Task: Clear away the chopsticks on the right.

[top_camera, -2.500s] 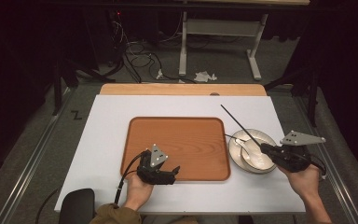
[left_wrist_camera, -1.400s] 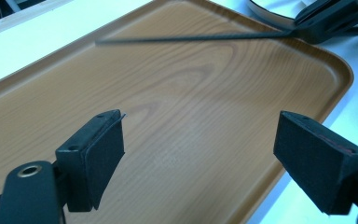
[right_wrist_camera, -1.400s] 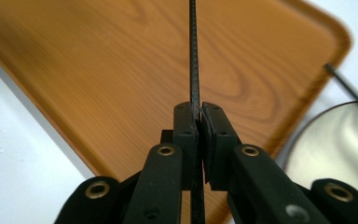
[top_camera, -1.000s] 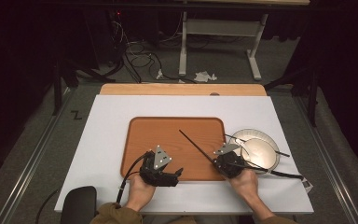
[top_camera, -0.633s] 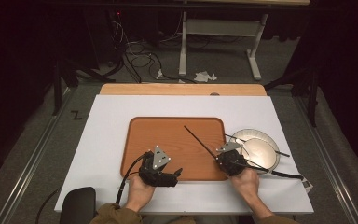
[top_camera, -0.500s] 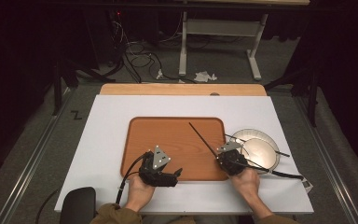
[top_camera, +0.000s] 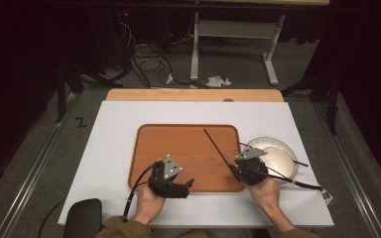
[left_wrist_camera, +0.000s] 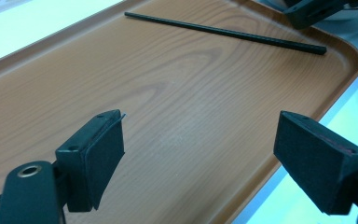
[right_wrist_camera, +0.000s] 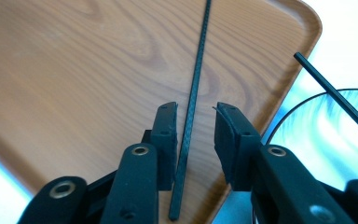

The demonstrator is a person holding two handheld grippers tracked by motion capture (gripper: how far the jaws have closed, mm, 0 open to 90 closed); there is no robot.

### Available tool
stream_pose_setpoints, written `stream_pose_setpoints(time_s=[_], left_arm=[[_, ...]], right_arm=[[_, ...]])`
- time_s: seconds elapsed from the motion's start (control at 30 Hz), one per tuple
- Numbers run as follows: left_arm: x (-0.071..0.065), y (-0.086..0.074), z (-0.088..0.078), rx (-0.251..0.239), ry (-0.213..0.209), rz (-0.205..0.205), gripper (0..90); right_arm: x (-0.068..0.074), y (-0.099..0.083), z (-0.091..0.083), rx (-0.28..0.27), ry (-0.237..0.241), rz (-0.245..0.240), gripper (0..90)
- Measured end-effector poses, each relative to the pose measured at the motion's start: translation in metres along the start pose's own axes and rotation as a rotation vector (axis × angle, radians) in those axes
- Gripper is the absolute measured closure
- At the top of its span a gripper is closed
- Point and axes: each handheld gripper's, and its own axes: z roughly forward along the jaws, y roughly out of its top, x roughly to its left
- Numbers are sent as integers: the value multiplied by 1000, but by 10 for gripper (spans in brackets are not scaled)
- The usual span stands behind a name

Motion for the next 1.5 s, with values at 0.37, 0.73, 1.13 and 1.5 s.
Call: stream_pose_setpoints(time_s=[0.37,0.73,1.13,1.5], left_arm=[[0,0,1,2,-2,-2,164],[0,0,1,3,-1,0,164],[3,0,-1,-2,10,-5,164],[3,1,-1,-2,11,-6,164]], right_arm=[[-4,-3,-22,-48,49,-53,672],[-21,-2,-50,-116,92,-18,648],[-49,-5,-74,-150,81,3,653],[-74,-13,-87,-168,55,51,659]])
